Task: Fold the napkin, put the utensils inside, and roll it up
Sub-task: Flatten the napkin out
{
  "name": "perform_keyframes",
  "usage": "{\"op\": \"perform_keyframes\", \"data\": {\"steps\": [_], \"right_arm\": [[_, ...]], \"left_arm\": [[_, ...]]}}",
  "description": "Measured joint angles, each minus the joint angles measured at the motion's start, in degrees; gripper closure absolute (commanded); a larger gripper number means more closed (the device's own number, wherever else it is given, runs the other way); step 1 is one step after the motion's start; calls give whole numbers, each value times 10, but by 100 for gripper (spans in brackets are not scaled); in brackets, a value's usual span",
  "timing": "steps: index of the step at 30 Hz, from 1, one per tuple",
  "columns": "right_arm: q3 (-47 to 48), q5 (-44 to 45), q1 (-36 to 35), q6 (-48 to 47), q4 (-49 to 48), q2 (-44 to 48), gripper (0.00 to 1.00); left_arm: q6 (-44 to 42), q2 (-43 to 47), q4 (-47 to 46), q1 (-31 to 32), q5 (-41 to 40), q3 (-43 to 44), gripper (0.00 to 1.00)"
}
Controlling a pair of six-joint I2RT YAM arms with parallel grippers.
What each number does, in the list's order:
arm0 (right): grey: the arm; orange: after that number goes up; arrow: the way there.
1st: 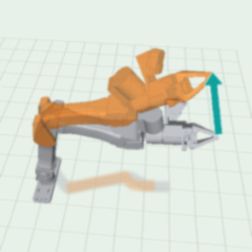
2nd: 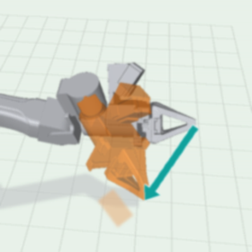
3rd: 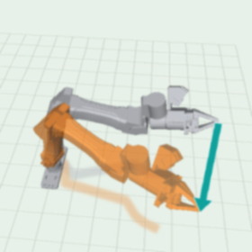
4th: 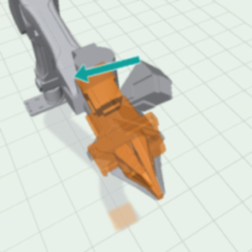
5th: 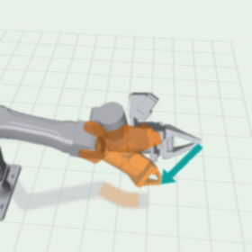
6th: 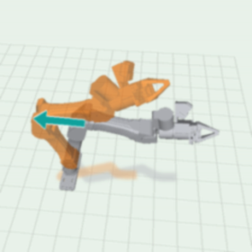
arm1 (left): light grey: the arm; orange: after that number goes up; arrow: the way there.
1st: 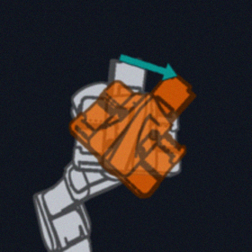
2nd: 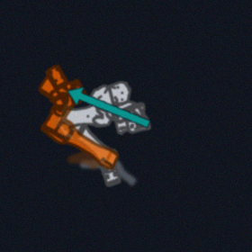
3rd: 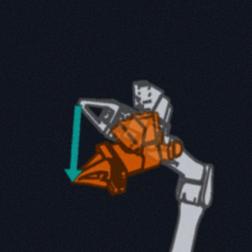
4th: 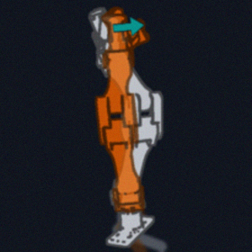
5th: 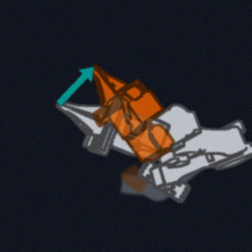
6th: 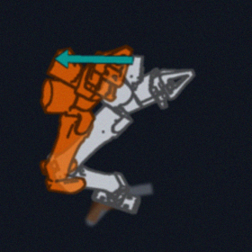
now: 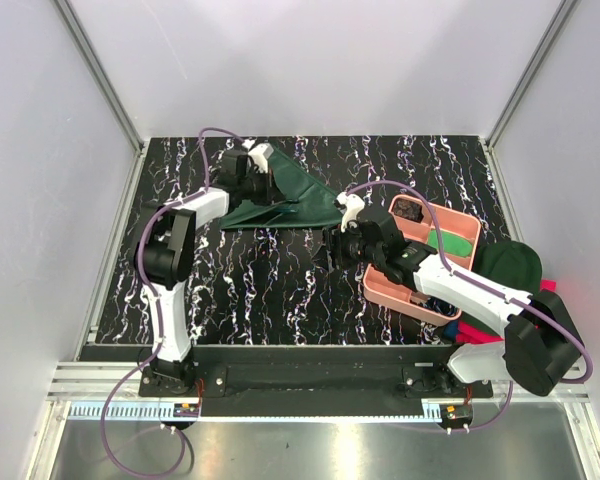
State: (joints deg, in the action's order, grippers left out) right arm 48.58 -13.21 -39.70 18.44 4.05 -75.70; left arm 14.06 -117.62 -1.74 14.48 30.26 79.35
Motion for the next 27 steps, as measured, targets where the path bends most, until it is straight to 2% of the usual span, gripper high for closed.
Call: {"op": "perform_keyframes", "data": {"steps": [27], "right_arm": [[-3, 0, 0, 10, 0, -17, 37]], "left_arm": [[-28, -37, 29, 55, 7, 21, 100]]}}
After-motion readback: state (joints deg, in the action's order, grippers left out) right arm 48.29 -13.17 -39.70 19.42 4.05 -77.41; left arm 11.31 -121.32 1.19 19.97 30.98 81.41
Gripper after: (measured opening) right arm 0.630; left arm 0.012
